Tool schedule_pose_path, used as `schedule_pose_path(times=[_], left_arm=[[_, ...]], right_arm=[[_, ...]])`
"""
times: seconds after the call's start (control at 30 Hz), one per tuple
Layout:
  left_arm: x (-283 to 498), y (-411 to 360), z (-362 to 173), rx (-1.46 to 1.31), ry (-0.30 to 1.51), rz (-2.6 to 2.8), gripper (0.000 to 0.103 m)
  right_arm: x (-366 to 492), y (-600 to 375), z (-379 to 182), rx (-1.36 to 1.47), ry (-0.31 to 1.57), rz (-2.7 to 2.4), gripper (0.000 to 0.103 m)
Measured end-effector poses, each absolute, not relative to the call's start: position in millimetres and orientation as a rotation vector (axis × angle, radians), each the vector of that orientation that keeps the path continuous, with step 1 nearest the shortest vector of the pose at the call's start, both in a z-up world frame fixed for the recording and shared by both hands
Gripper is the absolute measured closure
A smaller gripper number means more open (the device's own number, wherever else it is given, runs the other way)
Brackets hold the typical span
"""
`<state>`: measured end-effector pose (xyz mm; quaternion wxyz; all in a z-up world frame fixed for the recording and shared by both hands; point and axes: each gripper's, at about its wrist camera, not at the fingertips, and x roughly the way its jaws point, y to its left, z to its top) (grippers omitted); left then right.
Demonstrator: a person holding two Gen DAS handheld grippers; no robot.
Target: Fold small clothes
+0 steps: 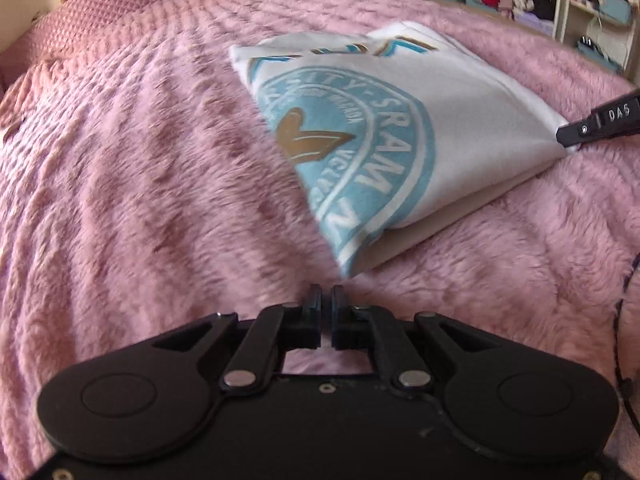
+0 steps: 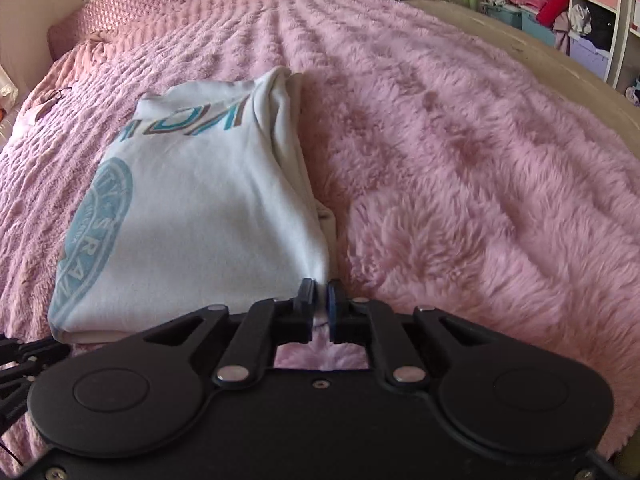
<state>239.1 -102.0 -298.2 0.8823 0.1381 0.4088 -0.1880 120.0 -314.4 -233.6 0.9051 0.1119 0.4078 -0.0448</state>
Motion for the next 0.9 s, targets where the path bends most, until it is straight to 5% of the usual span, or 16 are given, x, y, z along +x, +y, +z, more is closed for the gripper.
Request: schedule_pose_path(times=[0.13,0.2,0.3,0.4,0.77,0.87,0.9], left_arm=[[242.8,-75.5,-272.6,0.126,0.847,-0.399,0.099],[248.1,-70.4,-258.3,0.05,0.811,-0.406,0.098],[260.7,-72.1,-247.6,-0.057,0.782,-0.442,0.096],[274.7,-82.3,-250.9,-0.1,0.793,-0.465,0.096],[287.0,-101.1,-293.1,-0.161,0.959,-0.509,0.094],[295.3,-79.4,-274.4,-0.297,0.958,-0.553,0.081],[299.8,-71.6,-266.1,-0.326,0.931,-0.552,0.069]], right_arm=[[119.6,-317.3,-223.3,0.216,0.856,-0.067,0.094],[116.6,-320.9,-214.3,0.245,0.833,-0.073,0.078],[114.0,-321.5,-199.1,0.277,0.771,-0.062,0.074],[122.2,-316.0,-189.1,0.268,0.706,-0.025,0.057],[152.4,-323.8,-231.1,0.226,0.846,-0.075,0.057],[149.1,-339.5,-223.8,0.317,0.8,0.006,0.056],[151.0,-346.1,-220.1,0.357,0.777,0.044,0.055]])
